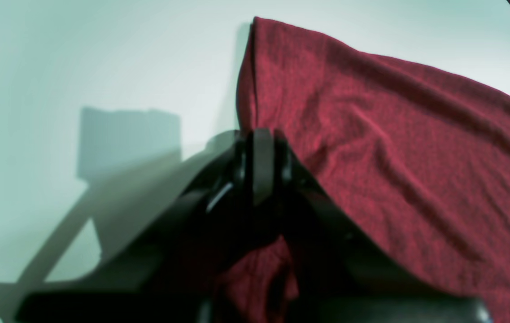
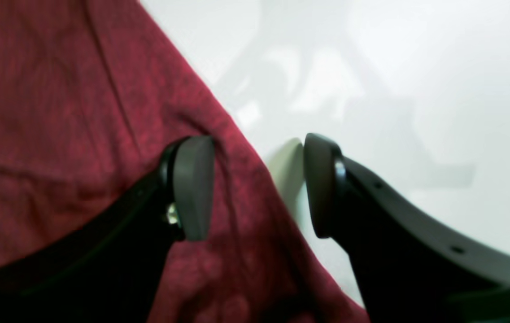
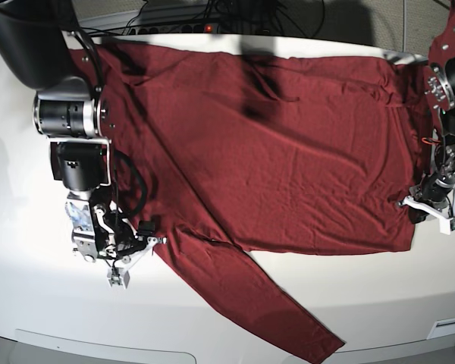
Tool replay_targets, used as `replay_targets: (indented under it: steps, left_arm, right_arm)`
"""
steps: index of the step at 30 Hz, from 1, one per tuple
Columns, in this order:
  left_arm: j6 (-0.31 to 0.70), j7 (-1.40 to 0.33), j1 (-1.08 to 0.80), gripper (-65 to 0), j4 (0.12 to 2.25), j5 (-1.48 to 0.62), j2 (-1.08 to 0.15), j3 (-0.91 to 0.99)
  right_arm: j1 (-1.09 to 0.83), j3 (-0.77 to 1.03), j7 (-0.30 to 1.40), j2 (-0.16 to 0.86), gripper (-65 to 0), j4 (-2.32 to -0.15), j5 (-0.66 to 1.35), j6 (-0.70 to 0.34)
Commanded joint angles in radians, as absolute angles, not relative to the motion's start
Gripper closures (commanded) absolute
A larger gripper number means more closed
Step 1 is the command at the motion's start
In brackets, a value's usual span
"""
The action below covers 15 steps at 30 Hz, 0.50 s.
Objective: Fold the T-shirt properly
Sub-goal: 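Move the right gripper to the hem corner and grasp both hem corners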
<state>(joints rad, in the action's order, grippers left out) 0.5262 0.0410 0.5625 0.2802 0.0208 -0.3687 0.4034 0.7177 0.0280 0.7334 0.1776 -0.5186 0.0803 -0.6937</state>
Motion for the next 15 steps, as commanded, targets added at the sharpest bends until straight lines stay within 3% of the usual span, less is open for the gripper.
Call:
replay_targets:
  steps: [1,6,7,15]
  left_arm:
    - [0.524,0.022,0.579,0.0,0.286,0.025,-0.383,0.403]
    - [0.524,0.022,0.579,0.0,0.286,0.025,-0.383,0.403]
    - [0.524,0.022,0.579,0.0,0.286,0.025,-0.383,0.403]
    - [0.529,0.022,0.579,0.0,0.288,-0.019,-0.386,0.403]
  right_arm:
    - [0.742,0.030,0.745,0.183,-26.9,-0.527,0.080,-0.698]
    - [0.742,0.030,0.739,0.183,-2.3,-0.527,0.081,-0.698]
    - [0.742,0.030,0.736,0.183,0.0,-0.527,0.081,-0.698]
    - [0.763,0.030,0.670,0.180,0.0,-0.541,0.082,-0.698]
